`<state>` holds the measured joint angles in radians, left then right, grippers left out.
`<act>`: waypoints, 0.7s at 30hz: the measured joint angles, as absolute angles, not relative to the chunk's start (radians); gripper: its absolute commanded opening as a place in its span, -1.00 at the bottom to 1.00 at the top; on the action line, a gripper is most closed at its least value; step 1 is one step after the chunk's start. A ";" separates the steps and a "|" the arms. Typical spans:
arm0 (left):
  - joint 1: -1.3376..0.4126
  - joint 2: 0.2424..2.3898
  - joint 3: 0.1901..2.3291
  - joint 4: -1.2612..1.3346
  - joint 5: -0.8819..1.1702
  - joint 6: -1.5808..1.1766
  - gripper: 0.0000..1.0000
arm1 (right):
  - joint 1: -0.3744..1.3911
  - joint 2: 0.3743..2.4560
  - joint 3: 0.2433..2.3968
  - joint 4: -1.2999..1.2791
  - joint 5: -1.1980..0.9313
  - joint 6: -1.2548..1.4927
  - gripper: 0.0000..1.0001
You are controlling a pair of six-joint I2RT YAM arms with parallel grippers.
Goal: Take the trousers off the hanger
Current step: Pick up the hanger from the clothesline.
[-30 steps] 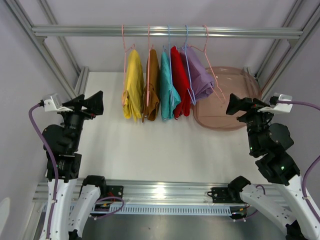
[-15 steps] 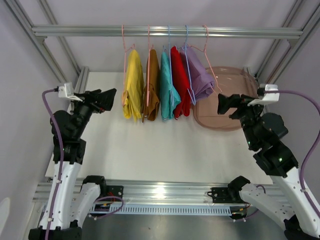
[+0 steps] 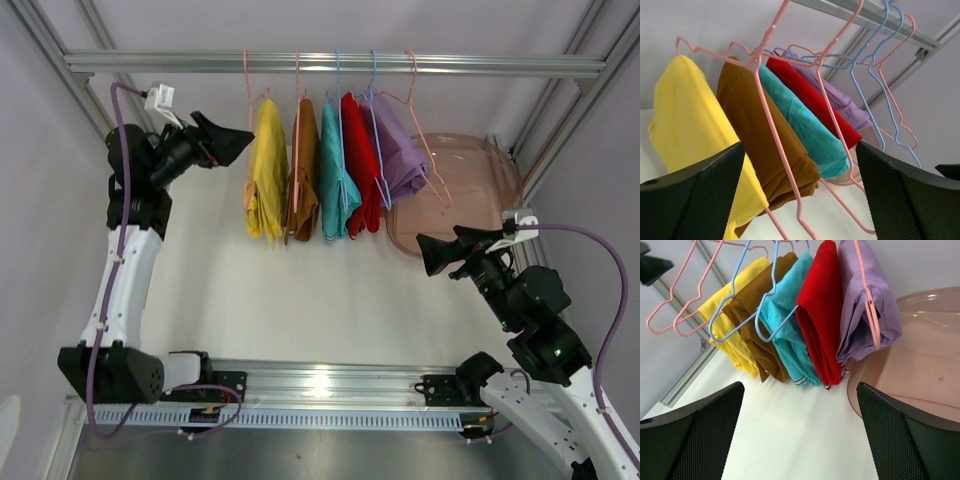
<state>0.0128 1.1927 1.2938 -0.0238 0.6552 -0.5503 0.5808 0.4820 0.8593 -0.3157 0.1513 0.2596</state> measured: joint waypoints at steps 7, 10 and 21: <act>0.017 1.383 1.427 -0.101 0.756 -0.537 0.81 | 0.580 0.477 0.847 -0.311 0.107 0.250 0.99; 0.017 1.406 1.427 -0.133 0.774 -0.524 0.80 | 0.580 0.476 0.838 -0.300 0.089 0.250 0.99; -0.030 1.490 1.437 -0.088 0.865 -0.551 0.76 | 0.580 0.474 0.811 -0.292 0.060 0.250 0.99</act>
<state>-0.0299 1.4902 1.4368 -0.0879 0.8650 -0.5514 0.5800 0.4736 0.8108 -0.2924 0.0597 0.2504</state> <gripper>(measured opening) 0.883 0.993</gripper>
